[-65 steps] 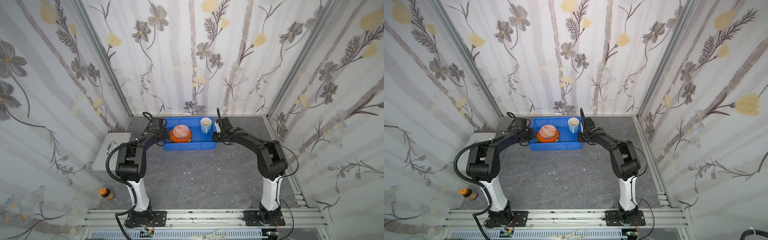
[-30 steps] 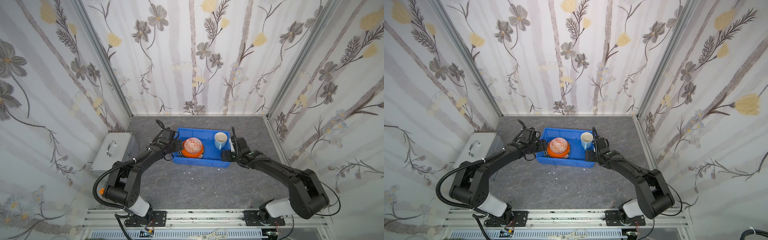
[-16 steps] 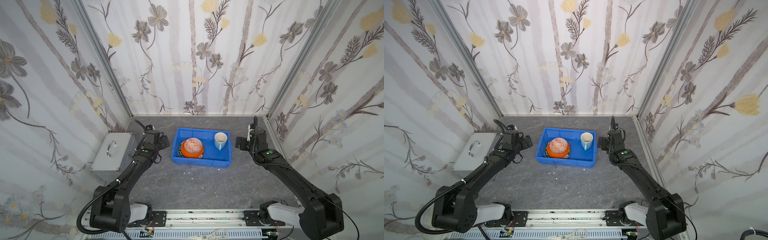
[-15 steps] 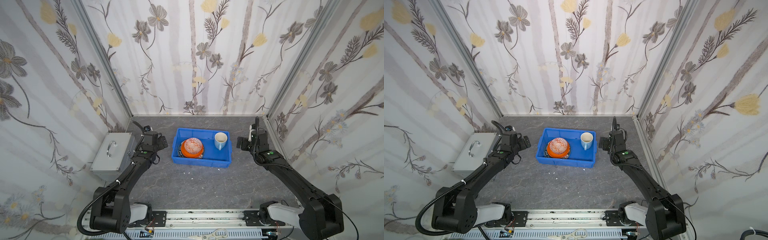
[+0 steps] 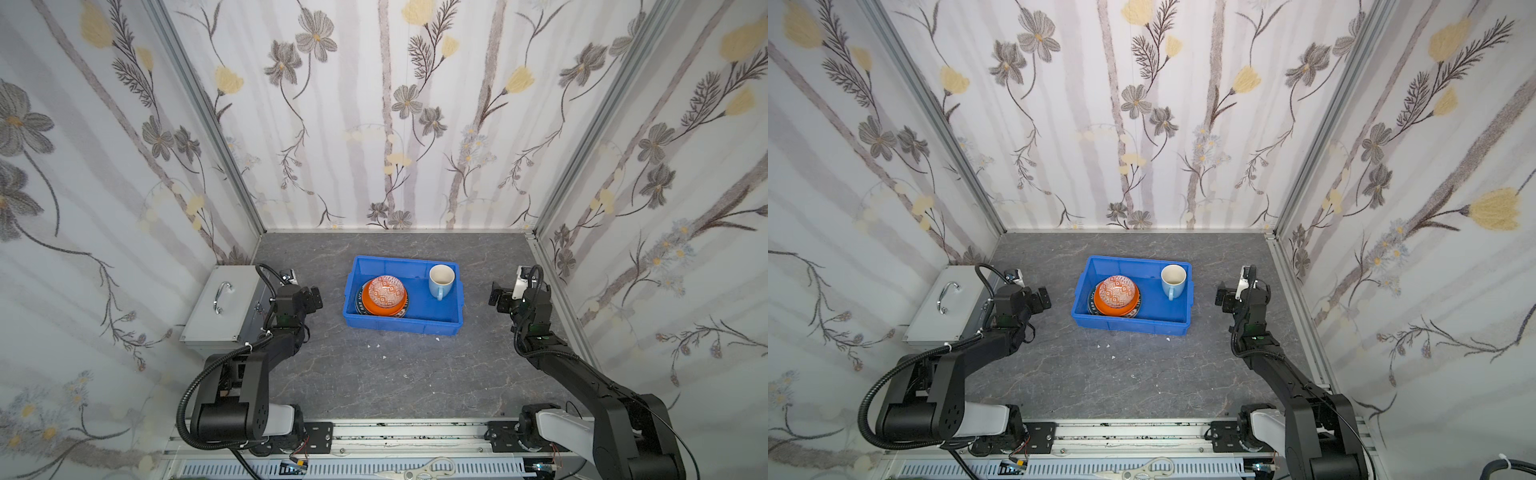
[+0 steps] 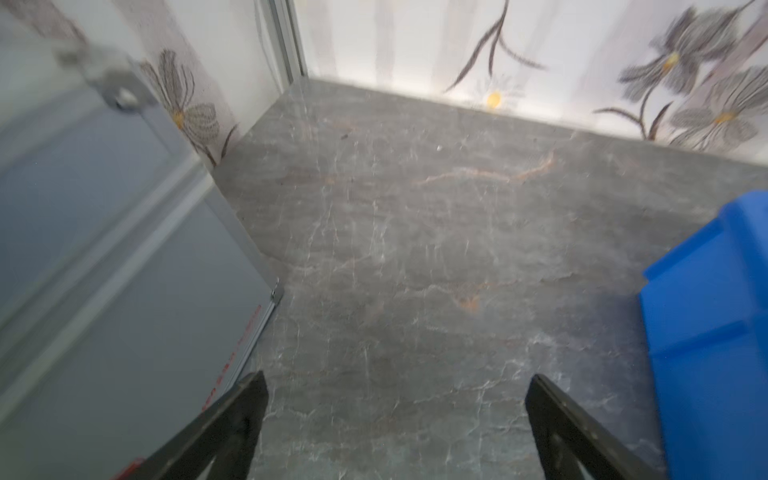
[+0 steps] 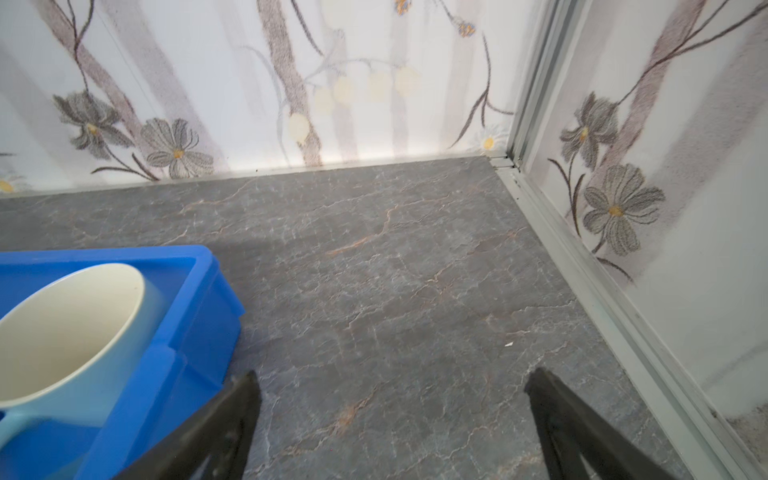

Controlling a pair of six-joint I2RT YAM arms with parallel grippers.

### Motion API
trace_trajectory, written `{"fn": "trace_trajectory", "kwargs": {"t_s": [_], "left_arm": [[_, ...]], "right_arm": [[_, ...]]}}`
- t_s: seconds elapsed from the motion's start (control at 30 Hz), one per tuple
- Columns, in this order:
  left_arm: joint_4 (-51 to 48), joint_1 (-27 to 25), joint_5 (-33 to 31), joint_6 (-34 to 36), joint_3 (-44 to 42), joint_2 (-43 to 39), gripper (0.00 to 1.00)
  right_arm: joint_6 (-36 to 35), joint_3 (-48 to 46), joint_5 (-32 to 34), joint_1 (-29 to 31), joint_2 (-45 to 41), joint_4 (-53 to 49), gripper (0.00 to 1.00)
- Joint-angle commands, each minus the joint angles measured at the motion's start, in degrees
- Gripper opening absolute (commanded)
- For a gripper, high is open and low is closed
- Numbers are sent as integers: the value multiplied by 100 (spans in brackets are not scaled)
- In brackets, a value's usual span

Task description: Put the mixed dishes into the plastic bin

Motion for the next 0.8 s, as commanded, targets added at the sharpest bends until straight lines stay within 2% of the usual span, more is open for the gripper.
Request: {"fn": "trace_trajectory", "kwargs": {"t_s": [0.0, 0.1, 0.17, 0.2, 0.27, 0.37, 0.47, 0.57, 0.77], "left_arm": [[903, 51, -12, 133, -140, 103, 100], [1938, 130, 148, -27, -521, 401, 100], [1935, 135, 208, -7, -533, 435, 100], [2057, 133, 218, 4, -550, 508, 100], [2559, 124, 323, 61, -600, 879, 100], [2591, 124, 508, 128, -630, 926, 100], [2558, 124, 499, 124, -615, 926, 100], [2524, 108, 486, 127, -611, 919, 100], [2524, 97, 460, 133, -611, 913, 100]], "right_arm": [[-169, -340, -210, -187, 107, 1716, 100], [-269, -444, -161, -309, 433, 2182, 100], [-242, -469, -372, -397, 698, 2632, 100], [-263, -420, -549, -424, 750, 2537, 100], [-352, -503, -823, -423, 1066, 3058, 100], [-364, -762, -832, -433, 956, 3342, 100], [-328, -1363, -836, -438, 1236, 4850, 100], [-250, -1252, -751, -486, 1109, 4379, 100], [-321, -1303, -729, -458, 1170, 4598, 100]]}}
